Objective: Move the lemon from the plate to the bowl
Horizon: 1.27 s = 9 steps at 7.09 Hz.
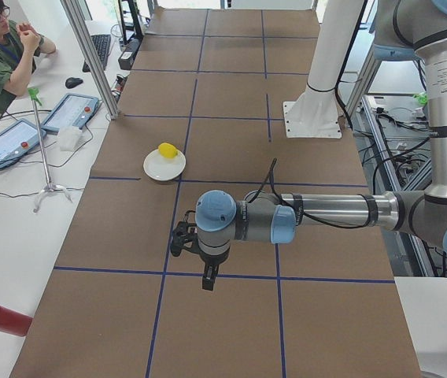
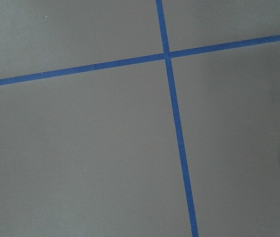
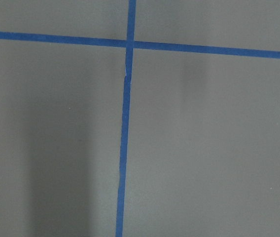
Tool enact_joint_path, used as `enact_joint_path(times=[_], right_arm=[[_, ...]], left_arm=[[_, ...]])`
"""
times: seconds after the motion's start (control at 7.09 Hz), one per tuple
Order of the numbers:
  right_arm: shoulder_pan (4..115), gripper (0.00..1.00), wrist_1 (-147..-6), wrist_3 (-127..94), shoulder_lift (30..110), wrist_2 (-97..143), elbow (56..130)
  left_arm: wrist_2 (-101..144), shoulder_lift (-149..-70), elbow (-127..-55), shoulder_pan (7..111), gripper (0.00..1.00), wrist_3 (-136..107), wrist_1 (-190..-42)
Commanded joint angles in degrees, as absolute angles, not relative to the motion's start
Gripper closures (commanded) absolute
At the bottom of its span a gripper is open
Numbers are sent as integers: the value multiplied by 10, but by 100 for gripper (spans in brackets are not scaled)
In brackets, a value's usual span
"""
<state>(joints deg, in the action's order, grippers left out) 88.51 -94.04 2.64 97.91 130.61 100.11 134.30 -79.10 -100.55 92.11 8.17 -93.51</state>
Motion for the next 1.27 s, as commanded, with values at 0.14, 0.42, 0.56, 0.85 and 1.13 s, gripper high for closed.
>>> enact_joint_path(times=[0.14, 0.42, 0.56, 0.85, 1.13], right_arm=[[885, 0, -940, 26, 979, 1306, 1001], [885, 0, -940, 26, 979, 1306, 1001], [885, 0, -940, 26, 979, 1306, 1001], [885, 0, -940, 26, 979, 1306, 1001], [885, 0, -940, 26, 979, 1306, 1001]], left_arm=[[1343, -795, -1005, 919, 0, 82, -934], [1339, -797, -998, 916, 0, 83, -936], [1339, -815, -1005, 903, 0, 74, -935], [1343, -893, -985, 845, 0, 33, -932], [1339, -976, -982, 781, 0, -58, -930]])
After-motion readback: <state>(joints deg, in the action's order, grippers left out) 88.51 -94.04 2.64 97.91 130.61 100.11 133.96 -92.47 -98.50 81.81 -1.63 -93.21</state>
